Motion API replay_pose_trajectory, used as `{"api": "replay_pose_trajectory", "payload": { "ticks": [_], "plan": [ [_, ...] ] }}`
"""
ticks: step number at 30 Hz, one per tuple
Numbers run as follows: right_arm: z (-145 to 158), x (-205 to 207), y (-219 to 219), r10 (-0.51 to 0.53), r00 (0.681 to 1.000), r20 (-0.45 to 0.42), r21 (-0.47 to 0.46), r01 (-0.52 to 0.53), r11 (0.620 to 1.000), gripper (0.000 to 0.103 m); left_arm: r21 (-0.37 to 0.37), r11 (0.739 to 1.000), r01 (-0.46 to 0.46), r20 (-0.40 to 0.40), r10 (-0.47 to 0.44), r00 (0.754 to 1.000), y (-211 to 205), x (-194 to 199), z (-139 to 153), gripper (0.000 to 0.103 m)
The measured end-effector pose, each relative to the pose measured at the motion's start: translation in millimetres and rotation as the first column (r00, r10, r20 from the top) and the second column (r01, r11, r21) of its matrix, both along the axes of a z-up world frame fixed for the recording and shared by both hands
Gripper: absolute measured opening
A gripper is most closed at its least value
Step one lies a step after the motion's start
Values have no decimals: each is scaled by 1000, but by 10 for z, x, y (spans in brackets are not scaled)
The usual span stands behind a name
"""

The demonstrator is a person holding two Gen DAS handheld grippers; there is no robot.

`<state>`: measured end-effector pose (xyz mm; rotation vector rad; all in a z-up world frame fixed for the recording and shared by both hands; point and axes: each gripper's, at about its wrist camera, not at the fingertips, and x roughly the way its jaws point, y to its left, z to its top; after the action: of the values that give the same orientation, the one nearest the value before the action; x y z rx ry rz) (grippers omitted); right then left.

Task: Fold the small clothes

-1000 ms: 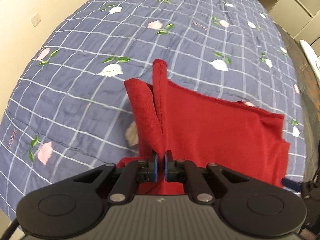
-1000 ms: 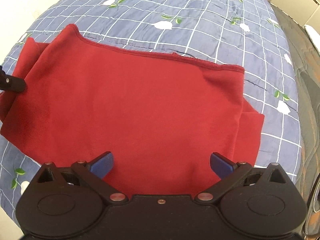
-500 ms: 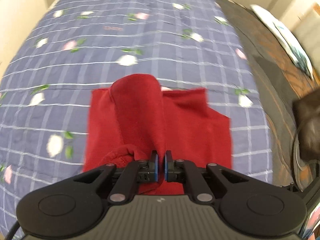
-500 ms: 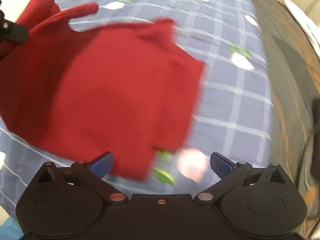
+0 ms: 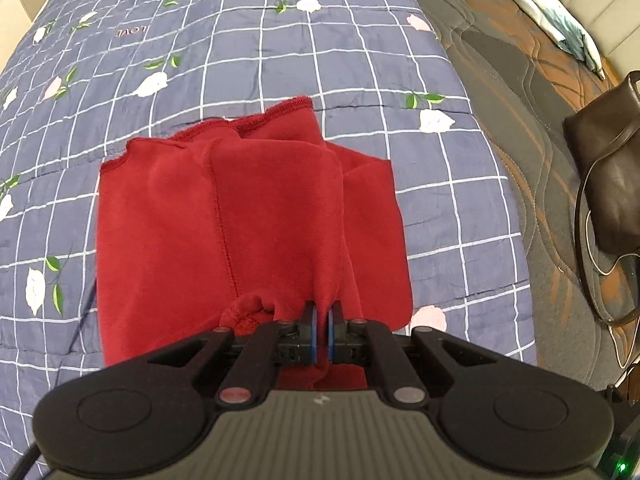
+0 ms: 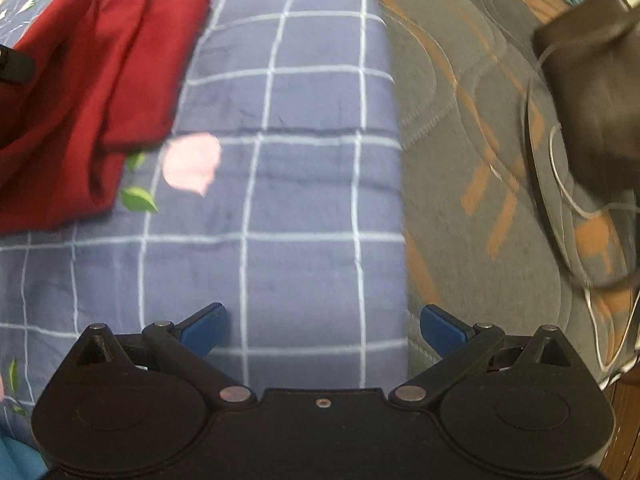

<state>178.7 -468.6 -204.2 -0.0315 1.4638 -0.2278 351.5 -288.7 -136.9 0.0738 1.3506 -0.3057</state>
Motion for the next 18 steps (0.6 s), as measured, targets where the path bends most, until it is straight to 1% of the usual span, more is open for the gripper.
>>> {"api": "replay_pose_trajectory", "payload": {
  "ticks": [3,5,7,8,10,11,12,13,14,16,17,18],
  "plan": [
    [-15,-83,-5,-6,1000,-8,9,6,1000,102,-11,1000,-10,-10,10,1000,43,15,-18,4],
    [-15,-64,21,1,1000,-11,13,-1,1000,102,-21,999,-25,-17,24,1000,72,22,-28,5],
    [-5,-63,54,9,1000,-10,19,-9,1000,102,-34,999,-37,-27,36,999,97,34,-30,7],
    [-2,-52,71,12,1000,-9,21,-12,1000,102,-46,998,-41,-32,40,999,114,34,-27,10],
    [9,-27,107,20,1000,-7,22,-20,1000,102,-77,995,-57,-46,53,998,157,34,-18,19],
    [11,1,117,25,1000,-6,23,-25,999,102,-103,993,-65,-53,60,997,186,28,-8,29],
    [20,20,131,31,1000,-3,23,-31,999,102,-121,990,-75,-55,69,996,214,22,5,44],
    [25,48,135,36,999,-1,24,-36,999,102,-138,987,-85,-54,79,995,241,14,21,51],
    [38,73,151,41,999,2,26,-41,999,102,-158,983,-92,-51,85,995,270,1,42,57],
    [54,152,160,54,998,12,31,-55,998,102,-198,975,-104,-43,97,994,340,-40,91,63],
    [57,188,173,61,998,17,35,-62,997,102,-209,971,-112,-39,106,994,384,-58,115,70],
    [65,226,186,68,997,23,39,-69,997,102,-222,967,-126,-30,122,992,448,-86,142,73]
  ]
}}
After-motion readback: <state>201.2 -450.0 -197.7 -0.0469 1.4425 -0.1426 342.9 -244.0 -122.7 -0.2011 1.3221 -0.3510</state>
